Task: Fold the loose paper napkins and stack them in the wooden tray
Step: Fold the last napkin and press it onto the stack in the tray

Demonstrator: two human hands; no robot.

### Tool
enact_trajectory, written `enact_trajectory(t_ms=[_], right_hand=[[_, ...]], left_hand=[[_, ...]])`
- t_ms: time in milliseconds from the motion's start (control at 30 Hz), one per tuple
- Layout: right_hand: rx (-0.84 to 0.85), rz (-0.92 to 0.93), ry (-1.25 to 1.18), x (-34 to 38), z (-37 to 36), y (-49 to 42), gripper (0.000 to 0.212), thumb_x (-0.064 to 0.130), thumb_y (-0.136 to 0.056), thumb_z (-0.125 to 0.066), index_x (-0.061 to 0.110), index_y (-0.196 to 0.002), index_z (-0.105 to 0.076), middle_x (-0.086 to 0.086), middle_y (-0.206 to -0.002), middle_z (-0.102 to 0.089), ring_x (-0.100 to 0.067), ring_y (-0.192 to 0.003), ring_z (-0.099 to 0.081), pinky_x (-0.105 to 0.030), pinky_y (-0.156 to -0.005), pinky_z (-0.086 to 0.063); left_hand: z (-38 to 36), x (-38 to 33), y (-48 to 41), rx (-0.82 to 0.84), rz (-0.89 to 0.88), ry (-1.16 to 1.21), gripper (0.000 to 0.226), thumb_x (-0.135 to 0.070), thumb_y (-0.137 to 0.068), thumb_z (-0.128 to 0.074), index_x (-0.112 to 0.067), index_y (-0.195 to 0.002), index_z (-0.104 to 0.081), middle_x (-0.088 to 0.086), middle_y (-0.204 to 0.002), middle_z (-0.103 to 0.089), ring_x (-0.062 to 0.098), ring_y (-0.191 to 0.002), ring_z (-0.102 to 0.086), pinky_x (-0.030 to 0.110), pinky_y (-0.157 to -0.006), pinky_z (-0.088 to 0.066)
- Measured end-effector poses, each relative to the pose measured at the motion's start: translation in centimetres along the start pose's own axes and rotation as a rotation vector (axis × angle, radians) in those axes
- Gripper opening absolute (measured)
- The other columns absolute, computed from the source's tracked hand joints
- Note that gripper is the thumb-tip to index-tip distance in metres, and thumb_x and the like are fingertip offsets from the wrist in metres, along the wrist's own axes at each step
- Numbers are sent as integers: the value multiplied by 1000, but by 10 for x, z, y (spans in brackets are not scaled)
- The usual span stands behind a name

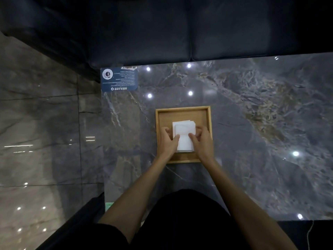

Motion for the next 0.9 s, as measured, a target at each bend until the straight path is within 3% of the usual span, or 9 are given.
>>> enact_trajectory(t_ms=[100, 167, 233, 367, 567, 733, 833, 900], right_hand=[[-2, 143, 112, 1, 7, 4, 50, 42, -99, -53, 25, -144, -40, -4, -138, -49, -17, -118, -55, -32, -95, -51], [59, 296, 225, 1, 11, 5, 54, 39, -100, -52, 31, -151, -34, -6, -150, -40, -20, -132, -44, -35, -105, -42], [159, 414, 395, -3, 11, 7, 61, 42, -100, -51, 37, -155, -26, -6, -160, -29, -24, -144, -30, -40, -114, -31], [282, 497, 726, -12, 10, 2, 75, 50, -98, -50, 32, -160, -11, -10, -166, -15, -33, -152, -13, -45, -121, -16], [364, 466, 837, -19, 3, -9, 86, 48, -98, -52, 33, -158, 6, -10, -168, -6, -35, -154, -6, -51, -123, -17], [423, 403, 715, -20, -4, -8, 85, 40, -100, -52, 35, -156, 12, -9, -169, -2, -32, -154, -9, -49, -121, -19], [444, 353, 351, -20, -3, -3, 86, 29, -99, -56, 35, -158, 7, -7, -168, -5, -27, -152, -16, -48, -122, -22], [456, 248, 32, -17, -2, 4, 85, 37, -99, -56, 32, -159, 4, -2, -167, -11, -20, -149, -24, -40, -118, -28]], left_hand=[[10, -5, 13, -9, -324, -180, 55, -34, -94, -59, -29, -139, -29, -1, -141, -32, 12, -122, -45, 27, -95, -46], [12, -4, 20, 71, -528, -329, 59, -32, -96, -56, -31, -147, -26, 0, -150, -21, 15, -134, -35, 28, -105, -39], [12, 2, 24, 160, -606, -466, 63, -36, -99, -52, -30, -153, -22, 2, -159, -11, 20, -146, -22, 34, -116, -28], [11, 15, 21, 246, -556, -540, 75, -37, -99, -53, -30, -158, -6, 2, -164, 7, 23, -152, -5, 42, -121, -19], [6, 18, 11, 351, -398, -541, 88, -37, -97, -56, -44, -152, 13, -3, -166, 14, 27, -152, -12, 54, -114, -34], [-3, 19, 7, 364, -351, -533, 97, -32, -97, -57, -48, -146, 25, -3, -166, 14, 28, -151, -15, 54, -114, -35], [-6, 17, 10, 387, -295, -249, 103, -22, -93, -59, -43, -148, 26, -5, -166, 12, 21, -153, -6, 51, -122, -19], [-8, 14, 12, 354, -214, -68, 101, -21, -93, -58, -35, -151, 23, -2, -166, 2, 19, -151, -13, 43, -122, -17]])
Point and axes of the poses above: each hand's wrist, its own y-axis away from the middle knuckle, its own z-axis out of the back of the hand, x = y × z, the point moved 4 cm from there along -y, towards the middle knuckle
